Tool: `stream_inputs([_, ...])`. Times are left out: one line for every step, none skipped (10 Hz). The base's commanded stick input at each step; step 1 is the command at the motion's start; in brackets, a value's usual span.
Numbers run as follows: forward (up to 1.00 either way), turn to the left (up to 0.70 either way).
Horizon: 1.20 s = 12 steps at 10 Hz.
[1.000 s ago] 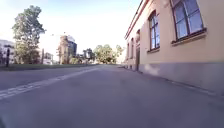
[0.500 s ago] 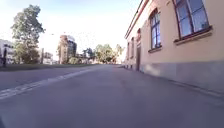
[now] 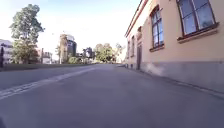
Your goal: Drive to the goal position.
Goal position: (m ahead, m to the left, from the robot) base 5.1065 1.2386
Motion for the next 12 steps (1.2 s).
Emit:
stream_inputs([0.5, 0.0])
stream_inputs([0.5, 0.0])
stream_inputs([0.5, 0.0])
stream_inputs([0.5, 0.0])
stream_inputs([0.5, 0.0])
stream_inputs([0.5, 0.0])
stream_inputs([0.5, 0.0])
stream_inputs([0.5, 0.0])
stream_inputs([0.5, 0.0])
stream_inputs([0.5, 0.0])
stream_inputs([0.5, 0.0])
stream_inputs([0.5, -0.05])
